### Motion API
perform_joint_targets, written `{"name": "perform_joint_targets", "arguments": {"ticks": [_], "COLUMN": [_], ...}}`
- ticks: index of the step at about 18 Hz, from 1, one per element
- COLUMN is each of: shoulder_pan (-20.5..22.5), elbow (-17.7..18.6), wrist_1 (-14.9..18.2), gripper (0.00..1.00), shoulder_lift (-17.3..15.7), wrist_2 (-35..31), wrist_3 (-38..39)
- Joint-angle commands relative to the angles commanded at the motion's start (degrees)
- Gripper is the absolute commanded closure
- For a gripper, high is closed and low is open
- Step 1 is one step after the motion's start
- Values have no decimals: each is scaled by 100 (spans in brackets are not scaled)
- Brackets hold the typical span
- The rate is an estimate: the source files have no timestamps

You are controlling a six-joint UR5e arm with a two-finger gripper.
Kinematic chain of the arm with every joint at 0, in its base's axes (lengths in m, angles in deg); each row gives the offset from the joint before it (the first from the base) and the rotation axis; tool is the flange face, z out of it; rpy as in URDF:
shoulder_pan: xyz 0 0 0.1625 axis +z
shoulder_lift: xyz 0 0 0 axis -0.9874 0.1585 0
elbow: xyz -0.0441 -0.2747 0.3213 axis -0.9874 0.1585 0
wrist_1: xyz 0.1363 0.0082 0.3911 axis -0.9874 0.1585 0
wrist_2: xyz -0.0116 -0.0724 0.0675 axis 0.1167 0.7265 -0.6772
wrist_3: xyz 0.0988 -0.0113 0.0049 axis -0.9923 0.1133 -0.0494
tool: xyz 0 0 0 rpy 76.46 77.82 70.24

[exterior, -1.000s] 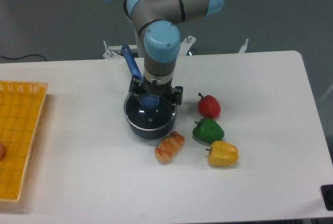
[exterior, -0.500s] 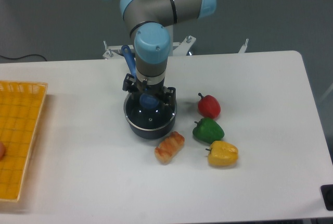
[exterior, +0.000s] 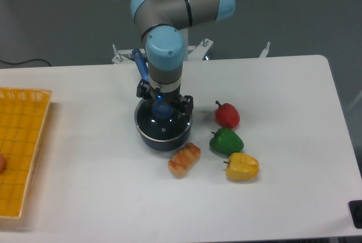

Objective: Open the lid
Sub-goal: 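Lower the gripper onto the blue knob of the lid, then close the gripper around the blue knob of the lid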

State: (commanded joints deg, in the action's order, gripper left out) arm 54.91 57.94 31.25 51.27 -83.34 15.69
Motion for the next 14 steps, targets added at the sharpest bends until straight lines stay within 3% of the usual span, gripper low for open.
{"name": "perform_joint_targets", "arguments": {"ticks": [4,14], "shoulder_pan": [-53,-79], "elbow": [88,185], "wrist_1": [-193,-202], "gripper": [0,0], "shoulder_lift": [35,44], "wrist_2": [-308,-308], "wrist_3": [0,9]}}
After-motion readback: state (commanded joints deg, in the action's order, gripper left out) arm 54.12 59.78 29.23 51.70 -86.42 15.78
